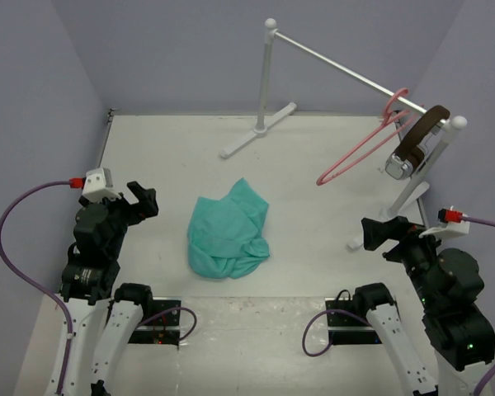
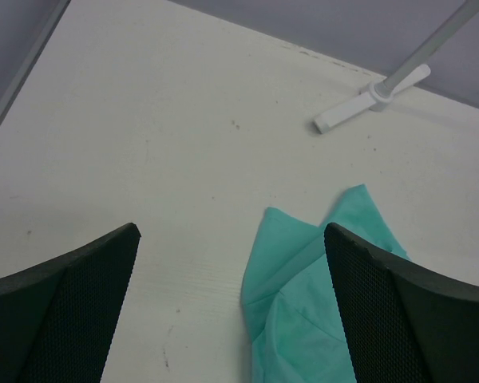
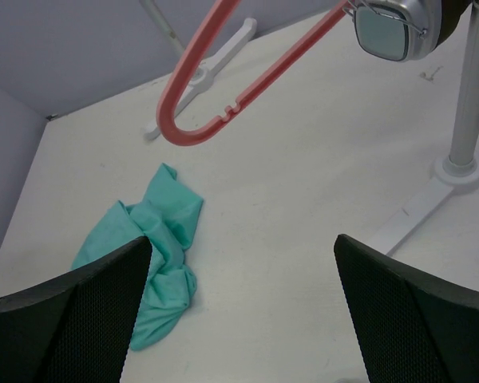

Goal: Place the t-shirt on the hanger

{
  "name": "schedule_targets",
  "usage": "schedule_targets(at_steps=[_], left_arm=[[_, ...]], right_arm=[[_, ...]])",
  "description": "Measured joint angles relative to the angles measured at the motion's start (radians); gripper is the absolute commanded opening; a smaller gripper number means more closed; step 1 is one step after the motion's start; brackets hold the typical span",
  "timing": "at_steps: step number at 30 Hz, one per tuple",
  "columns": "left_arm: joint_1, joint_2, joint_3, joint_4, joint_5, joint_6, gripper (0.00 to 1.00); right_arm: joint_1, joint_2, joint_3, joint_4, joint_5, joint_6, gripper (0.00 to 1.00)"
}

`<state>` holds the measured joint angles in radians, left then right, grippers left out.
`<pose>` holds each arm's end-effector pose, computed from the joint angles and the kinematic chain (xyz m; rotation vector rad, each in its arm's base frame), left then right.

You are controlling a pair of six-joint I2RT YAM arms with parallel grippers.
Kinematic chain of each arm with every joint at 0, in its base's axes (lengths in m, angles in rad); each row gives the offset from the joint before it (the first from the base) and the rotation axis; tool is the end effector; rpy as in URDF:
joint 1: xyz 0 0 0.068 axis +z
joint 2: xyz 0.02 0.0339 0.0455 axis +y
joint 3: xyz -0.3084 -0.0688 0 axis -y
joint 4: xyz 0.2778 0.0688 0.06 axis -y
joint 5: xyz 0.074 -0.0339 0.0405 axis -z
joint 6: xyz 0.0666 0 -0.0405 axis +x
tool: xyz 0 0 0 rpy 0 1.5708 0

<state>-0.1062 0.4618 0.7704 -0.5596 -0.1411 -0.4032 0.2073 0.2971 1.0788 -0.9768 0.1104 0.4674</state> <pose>0.1262 -0.0040 0.3577 -0.3685 1.7878 -0.2317 0.0187 -0.0036 0.4149 0.3109 1.7539 0.3912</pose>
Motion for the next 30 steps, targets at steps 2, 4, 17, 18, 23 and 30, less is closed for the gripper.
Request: schedule_targets(at_steps=[2, 4, 17, 18, 23, 30], left_arm=[[0.0, 0.0, 0.0, -0.001, -0.005, -0.006, 1.0], [0.0, 0.0, 0.0, -0.002, -0.009, -0.01, 1.0], [-0.001, -0.013, -0.001, -0.002, -0.027, -0.025, 1.0], [-0.001, -0.015, -0.001, -0.002, -0.027, -0.025, 1.0], [-0.001, -0.024, -0.007, -0.002, -0.025, -0.025, 1.0], [-0.007, -0.023, -0.012, -0.002, -0.019, -0.024, 1.0]], right_arm=[[0.0, -0.017, -0.009, 0.032, -0.019, 0.013, 0.99], [0.0, -0.035, -0.023, 0.073, -0.058, 0.03, 0.99], [0.077, 0.494, 0.127, 0.193, -0.076, 0.149, 0.99], [0.11, 0.539, 0.132, 0.188, -0.018, 0.16, 0.99], [0.206, 0.697, 0.209, 0.135, 0.188, 0.2, 0.98], [0.214, 0.828, 0.314, 0.137, 0.41, 0.236, 0.76]])
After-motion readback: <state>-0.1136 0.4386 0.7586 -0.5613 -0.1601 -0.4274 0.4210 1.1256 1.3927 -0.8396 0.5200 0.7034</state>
